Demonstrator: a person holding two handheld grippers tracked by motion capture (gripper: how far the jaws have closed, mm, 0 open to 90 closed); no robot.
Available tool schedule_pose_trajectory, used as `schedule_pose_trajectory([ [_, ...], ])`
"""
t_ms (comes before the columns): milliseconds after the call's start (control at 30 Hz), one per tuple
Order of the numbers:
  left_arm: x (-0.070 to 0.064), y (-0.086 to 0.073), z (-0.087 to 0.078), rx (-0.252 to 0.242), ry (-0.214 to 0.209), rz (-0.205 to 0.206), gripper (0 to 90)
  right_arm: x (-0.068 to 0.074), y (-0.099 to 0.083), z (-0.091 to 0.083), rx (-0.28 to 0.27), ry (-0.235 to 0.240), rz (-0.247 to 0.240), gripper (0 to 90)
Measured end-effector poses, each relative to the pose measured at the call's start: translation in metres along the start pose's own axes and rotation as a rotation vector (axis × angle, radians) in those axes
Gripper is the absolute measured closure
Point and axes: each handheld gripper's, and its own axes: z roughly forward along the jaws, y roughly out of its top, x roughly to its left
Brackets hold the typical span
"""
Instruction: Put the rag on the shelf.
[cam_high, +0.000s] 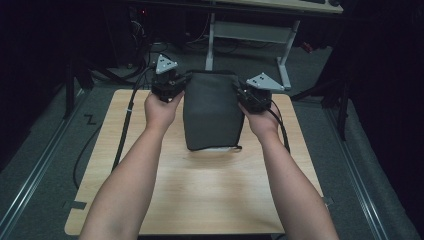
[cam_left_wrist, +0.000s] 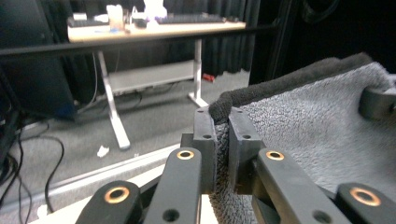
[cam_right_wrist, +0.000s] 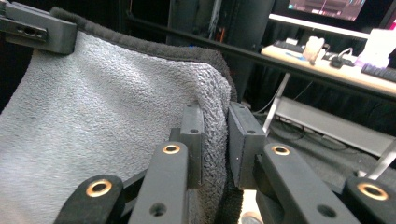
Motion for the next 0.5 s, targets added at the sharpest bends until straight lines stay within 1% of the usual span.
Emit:
schedule_pose_trajectory([
  [100, 0.005, -0.011, 0.009, 0.025, 0.000, -0.011, 83.5, -0.002, -0.008, 0.007, 0.027, 0.015, 0.005, 78.6],
  [233, 0.010, -0.029, 0.020, 0.090, -0.015, -0.025, 83.4, -0.003, -0.021, 0.016, 0.076, 0.031, 0.020, 78.6],
  [300, 0.011, -0.037, 0.022, 0.103, -0.026, -0.037, 83.5, -0.004, -0.026, 0.019, 0.094, 0.036, 0.025, 78.6],
  [400, 0.012, -0.048, 0.026, 0.127, -0.037, -0.042, 83.5, -0.003, -0.034, 0.022, 0.119, 0.024, 0.008, 78.6],
  [433, 0.013, -0.050, 0.027, 0.132, -0.040, -0.044, 83.5, -0.003, -0.036, 0.022, 0.128, 0.027, 0.010, 78.6],
  [467, 0.013, -0.053, 0.027, 0.136, -0.044, -0.053, 83.5, -0.003, -0.038, 0.022, 0.126, 0.026, 0.009, 78.5],
  [500, 0.014, -0.055, 0.028, 0.143, -0.048, -0.061, 83.4, -0.004, -0.040, 0.022, 0.128, 0.030, 0.020, 78.7],
])
